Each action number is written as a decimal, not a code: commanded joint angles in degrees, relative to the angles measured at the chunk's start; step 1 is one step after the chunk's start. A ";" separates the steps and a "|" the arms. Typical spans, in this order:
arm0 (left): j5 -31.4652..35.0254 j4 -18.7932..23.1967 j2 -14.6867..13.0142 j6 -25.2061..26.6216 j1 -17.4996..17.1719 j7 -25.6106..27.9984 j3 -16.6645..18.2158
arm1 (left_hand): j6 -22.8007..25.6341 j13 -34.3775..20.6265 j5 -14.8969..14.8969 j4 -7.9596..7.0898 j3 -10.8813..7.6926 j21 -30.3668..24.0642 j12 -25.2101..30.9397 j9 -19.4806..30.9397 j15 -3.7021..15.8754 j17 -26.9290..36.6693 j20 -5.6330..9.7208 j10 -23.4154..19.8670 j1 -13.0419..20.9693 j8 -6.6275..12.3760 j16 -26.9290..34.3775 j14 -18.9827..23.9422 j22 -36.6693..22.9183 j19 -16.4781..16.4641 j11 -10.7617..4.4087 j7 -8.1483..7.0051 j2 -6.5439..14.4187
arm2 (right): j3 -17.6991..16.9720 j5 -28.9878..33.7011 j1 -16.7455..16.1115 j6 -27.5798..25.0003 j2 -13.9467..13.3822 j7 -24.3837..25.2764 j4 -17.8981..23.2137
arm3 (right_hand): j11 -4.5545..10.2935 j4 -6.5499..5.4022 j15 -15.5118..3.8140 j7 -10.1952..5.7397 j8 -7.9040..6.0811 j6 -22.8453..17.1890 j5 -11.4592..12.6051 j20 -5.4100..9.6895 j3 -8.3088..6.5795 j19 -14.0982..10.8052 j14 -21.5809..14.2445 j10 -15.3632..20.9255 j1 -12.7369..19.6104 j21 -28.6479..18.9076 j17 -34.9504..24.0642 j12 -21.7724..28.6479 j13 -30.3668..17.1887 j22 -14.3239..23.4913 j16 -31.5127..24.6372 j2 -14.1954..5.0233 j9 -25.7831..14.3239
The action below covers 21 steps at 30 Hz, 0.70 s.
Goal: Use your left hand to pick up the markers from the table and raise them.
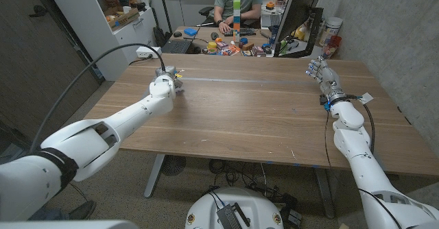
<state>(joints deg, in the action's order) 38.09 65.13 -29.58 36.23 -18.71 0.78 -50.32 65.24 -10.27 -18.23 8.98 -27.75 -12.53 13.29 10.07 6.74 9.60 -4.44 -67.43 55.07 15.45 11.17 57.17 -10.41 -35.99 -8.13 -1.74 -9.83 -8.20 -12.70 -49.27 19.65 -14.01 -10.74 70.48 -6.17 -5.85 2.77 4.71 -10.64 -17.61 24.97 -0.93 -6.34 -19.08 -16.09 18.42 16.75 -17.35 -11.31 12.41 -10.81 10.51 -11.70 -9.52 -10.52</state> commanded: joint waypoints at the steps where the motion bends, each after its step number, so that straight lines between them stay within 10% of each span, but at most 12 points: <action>1: 0.56 4.19 -1.81 0.62 -0.93 0.39 2.00 | 2.30 -0.24 0.18 -0.04 -0.46 0.17 -0.48 0.10 -0.59 0.17 -0.36 0.04 -0.10 -0.34 -0.15 0.23 -0.08 -0.11 0.11 2.28 0.51 | 0.75 0.52 -0.34 -1.02 0.16 0.54 2.67 | -0.36 -0.32 0.41 0.10 -0.40 -0.20 -0.32 -0.40 0.35 -0.25 -0.34 0.07 0.18 0.26 -0.11 -0.14 -0.05 0.15 0.07 0.42 -0.25; 21: 2.46 12.22 -4.50 0.52 -0.76 -1.09 3.66 | 2.48 -0.29 0.89 -0.06 -0.78 0.33 -1.01 0.14 -0.88 0.18 -0.55 -0.07 -0.17 -1.08 -0.33 0.32 -0.08 -0.05 0.34 2.41 0.50 | 1.21 1.10 -1.09 -1.90 0.00 1.40 5.98 | -0.34 -0.29 0.45 0.16 -0.44 -0.28 -0.34 -0.46 0.42 -0.32 -0.41 0.17 0.07 0.46 -0.09 -0.09 -0.06 0.16 0.09 0.37 -0.26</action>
<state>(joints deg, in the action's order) 39.08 72.82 -32.35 36.62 -19.65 1.04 -47.40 65.44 -10.27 -17.47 8.99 -28.22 -12.28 12.48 10.03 6.44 9.61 -4.44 -67.41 55.00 14.57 11.17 57.47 -10.41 -36.00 -8.08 -1.53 -9.90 -7.32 -11.97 -49.92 18.17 -14.01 -9.87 74.72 -6.16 -5.85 3.06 4.71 -10.64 -17.60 24.97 -0.93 -6.34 -19.08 -16.39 18.41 16.76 -16.94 -11.31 12.41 -10.80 10.51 -11.70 -9.52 -10.52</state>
